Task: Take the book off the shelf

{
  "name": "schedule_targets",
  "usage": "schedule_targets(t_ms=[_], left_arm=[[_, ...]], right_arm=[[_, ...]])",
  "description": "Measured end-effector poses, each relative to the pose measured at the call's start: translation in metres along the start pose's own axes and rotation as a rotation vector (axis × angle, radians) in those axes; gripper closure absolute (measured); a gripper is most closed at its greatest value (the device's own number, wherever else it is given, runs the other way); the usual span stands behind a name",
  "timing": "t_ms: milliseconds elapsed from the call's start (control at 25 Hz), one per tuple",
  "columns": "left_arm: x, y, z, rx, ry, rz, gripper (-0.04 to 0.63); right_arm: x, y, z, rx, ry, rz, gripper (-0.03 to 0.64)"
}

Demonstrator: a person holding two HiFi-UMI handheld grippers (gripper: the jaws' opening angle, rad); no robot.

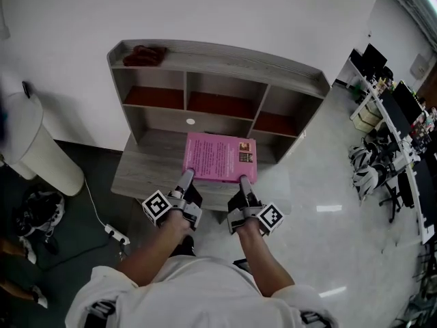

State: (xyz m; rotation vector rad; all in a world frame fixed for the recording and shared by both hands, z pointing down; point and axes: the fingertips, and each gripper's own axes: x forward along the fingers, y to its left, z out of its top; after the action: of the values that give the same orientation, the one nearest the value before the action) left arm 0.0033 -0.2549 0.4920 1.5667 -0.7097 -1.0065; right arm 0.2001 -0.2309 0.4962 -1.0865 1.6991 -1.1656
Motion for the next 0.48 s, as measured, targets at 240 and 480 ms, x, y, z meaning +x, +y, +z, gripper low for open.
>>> schedule_targets(t_ms=[240,480], left_arm=[[-0.022,-0.007,-0.012,0.007,-0.008,-0.006,0.437],[-0.089,-0.013,-0.045,-0.002,-0.023,0.01,0.437]], right_arm=[[-0.024,0.005,-0.009,-0.001,0.018,0.001,0.456],[-0.089,0.01,-0.032,-0.011,0.044,0.011,0.456]])
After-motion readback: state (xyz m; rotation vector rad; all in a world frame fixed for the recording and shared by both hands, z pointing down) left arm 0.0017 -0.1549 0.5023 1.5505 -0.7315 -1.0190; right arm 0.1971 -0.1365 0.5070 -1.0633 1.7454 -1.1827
